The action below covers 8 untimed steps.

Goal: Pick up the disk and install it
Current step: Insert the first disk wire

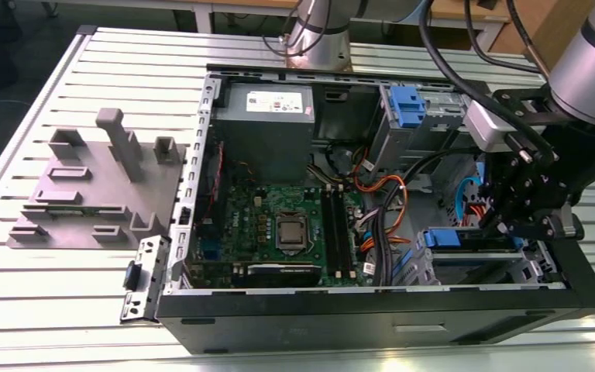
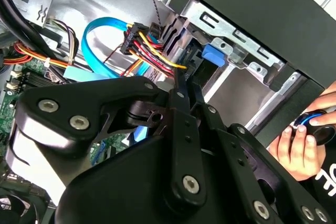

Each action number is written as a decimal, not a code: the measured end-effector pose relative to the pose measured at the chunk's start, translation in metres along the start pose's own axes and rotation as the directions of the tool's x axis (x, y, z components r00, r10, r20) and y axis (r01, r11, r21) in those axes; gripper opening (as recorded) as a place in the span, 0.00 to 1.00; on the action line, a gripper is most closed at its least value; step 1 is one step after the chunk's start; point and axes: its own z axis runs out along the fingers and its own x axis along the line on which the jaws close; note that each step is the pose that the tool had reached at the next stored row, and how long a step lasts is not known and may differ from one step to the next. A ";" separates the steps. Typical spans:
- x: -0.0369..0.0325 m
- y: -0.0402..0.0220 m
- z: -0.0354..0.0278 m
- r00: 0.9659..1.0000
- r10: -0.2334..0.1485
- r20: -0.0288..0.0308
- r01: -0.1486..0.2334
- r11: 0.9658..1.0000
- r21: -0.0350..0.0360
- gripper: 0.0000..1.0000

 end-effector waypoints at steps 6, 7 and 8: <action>0.0000 -0.0001 0.0005 1.000 0.000 0.000 0.000 1.000 0.000 0.17; 0.0000 -0.0001 0.0005 1.000 0.000 0.000 0.000 1.000 0.000 0.17; 0.0000 -0.0002 0.0006 1.000 0.000 0.000 0.000 1.000 0.000 0.17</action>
